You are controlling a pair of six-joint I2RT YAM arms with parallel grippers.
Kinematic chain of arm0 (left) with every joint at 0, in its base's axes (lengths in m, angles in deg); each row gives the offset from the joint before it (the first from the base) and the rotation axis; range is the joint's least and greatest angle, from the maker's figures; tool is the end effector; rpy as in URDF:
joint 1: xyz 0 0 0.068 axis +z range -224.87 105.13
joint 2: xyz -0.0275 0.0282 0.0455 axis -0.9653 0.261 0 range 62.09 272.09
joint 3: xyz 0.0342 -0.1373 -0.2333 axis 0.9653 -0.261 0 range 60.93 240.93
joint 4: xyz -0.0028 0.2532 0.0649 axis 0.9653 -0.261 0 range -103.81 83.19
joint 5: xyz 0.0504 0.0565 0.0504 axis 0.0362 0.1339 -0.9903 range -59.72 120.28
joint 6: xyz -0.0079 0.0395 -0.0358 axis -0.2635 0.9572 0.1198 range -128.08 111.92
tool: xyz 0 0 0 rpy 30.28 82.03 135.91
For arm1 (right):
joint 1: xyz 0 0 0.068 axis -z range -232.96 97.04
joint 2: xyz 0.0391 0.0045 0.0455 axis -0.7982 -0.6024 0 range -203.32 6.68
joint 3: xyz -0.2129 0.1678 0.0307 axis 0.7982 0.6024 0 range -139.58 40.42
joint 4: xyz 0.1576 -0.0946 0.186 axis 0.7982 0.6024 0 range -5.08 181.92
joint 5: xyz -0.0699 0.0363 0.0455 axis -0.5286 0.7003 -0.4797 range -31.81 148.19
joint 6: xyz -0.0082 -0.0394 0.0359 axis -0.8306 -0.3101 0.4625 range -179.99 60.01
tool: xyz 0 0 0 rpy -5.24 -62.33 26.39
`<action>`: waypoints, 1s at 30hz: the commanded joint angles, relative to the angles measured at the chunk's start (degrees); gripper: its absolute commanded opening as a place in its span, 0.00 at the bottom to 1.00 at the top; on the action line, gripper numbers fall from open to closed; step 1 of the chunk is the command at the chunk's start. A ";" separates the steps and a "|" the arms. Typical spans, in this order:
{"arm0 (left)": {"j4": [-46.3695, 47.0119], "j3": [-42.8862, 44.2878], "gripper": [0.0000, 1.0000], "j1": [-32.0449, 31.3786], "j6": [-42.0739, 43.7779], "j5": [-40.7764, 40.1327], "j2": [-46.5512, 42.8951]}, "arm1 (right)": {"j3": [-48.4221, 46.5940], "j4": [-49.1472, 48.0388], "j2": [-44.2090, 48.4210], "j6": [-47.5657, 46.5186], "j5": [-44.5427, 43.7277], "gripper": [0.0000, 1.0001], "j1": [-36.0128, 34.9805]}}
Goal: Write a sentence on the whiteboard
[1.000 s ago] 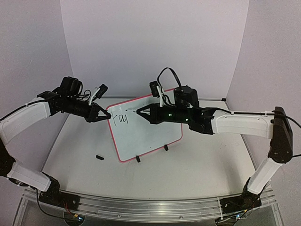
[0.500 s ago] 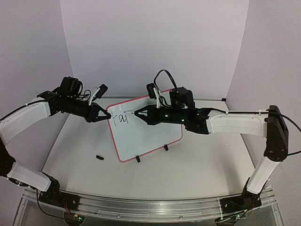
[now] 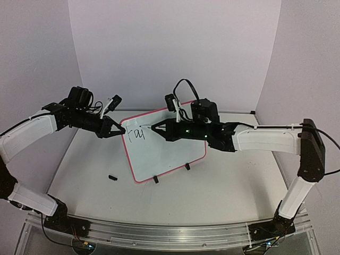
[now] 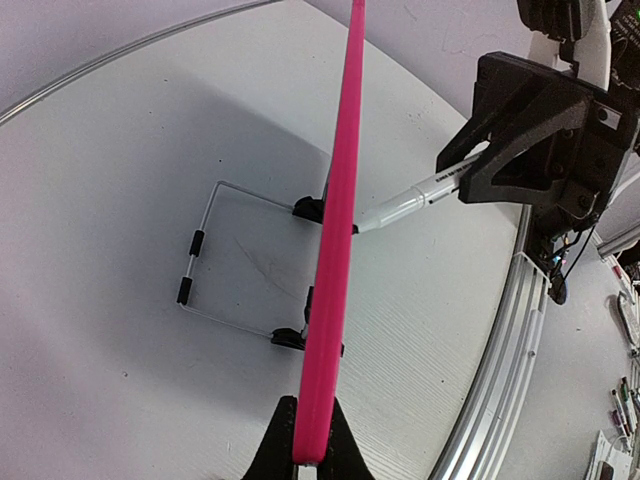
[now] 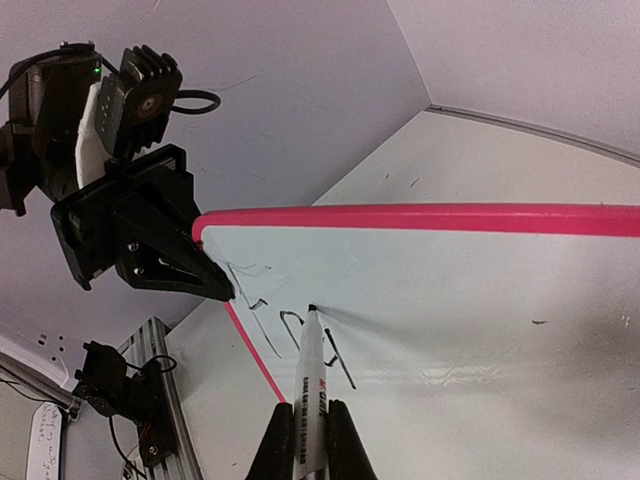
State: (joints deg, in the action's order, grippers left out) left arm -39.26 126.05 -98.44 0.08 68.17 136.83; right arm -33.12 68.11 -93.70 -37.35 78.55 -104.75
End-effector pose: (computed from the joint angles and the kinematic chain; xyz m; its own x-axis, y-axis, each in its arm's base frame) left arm 0.2460 -0.1313 0.3180 -0.5038 0.3420 -0.7932 0.8132 0.4975 -0.3020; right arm 0.2495 0.3369 0.2974 -0.4645 -0.0065 -0.8856 -0.8340 0.3394 0.4350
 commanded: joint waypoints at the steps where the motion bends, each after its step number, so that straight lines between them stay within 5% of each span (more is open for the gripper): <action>1: 0.76 -0.77 0.00 0.02 2.04 -1.45 -0.40 | 2.24 -3.98 4.43 -0.81 1.15 0.00 0.15; 30: 0.72 -0.78 0.00 0.02 2.03 -1.58 -0.46 | 2.06 -3.49 0.56 0.65 -0.77 0.00 0.91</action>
State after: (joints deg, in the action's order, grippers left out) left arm -39.26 126.05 -98.44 0.09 68.17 136.83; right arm -28.59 66.25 -92.54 -37.15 78.83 -104.08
